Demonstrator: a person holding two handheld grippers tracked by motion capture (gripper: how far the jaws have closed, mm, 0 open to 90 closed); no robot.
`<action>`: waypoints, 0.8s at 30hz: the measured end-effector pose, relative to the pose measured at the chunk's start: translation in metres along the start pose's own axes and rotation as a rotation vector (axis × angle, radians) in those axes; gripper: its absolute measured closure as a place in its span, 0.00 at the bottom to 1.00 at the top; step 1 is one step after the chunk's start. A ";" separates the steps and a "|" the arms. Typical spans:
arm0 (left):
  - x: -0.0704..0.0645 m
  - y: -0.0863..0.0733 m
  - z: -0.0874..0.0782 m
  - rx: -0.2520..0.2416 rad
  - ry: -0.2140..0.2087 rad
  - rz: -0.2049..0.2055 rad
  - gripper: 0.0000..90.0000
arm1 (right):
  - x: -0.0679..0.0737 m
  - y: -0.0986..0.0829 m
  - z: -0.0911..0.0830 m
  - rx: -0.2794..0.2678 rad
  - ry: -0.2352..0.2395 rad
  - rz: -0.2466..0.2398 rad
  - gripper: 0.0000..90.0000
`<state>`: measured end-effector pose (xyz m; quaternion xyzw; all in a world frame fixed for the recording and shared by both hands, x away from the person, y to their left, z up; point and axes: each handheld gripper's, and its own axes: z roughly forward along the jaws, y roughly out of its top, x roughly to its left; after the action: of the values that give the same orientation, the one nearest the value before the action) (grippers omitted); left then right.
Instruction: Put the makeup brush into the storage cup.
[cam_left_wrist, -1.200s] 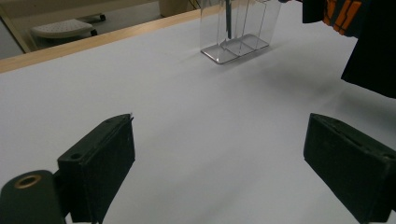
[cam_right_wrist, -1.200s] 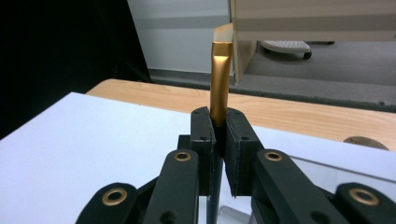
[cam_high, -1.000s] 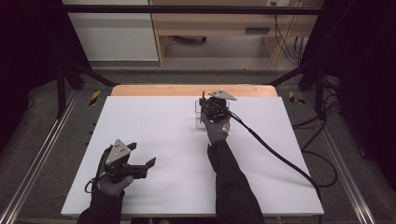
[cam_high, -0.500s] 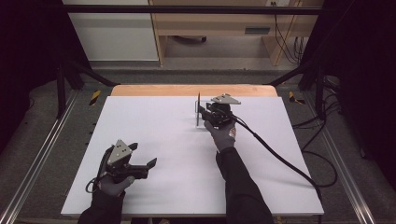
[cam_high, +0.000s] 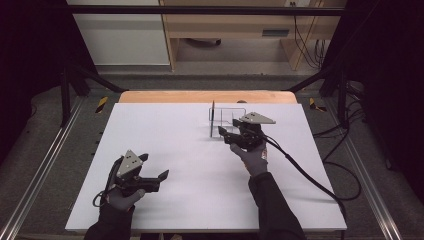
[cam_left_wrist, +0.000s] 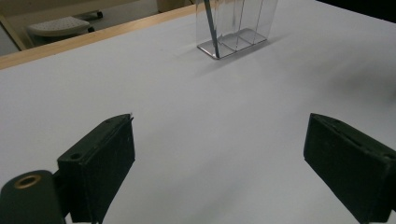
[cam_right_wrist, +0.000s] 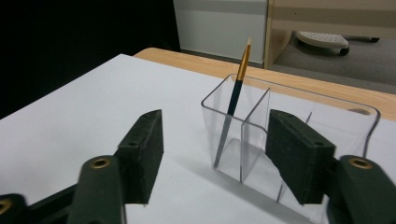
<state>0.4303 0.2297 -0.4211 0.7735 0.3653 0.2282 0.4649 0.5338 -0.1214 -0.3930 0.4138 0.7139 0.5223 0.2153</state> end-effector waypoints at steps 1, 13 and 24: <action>0.000 0.000 0.000 -0.001 0.000 -0.001 0.09 | -0.001 -0.002 -0.003 0.000 0.002 -0.001 0.39; 0.000 -0.001 0.001 0.002 0.002 -0.004 0.09 | -0.015 -0.022 -0.050 -0.035 0.012 -0.019 0.28; 0.000 -0.001 0.001 0.001 0.006 -0.010 0.09 | -0.021 -0.036 -0.084 -0.041 0.008 -0.044 0.21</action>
<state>0.4305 0.2292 -0.4226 0.7713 0.3705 0.2280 0.4645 0.4700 -0.1898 -0.3989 0.3911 0.7129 0.5336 0.2323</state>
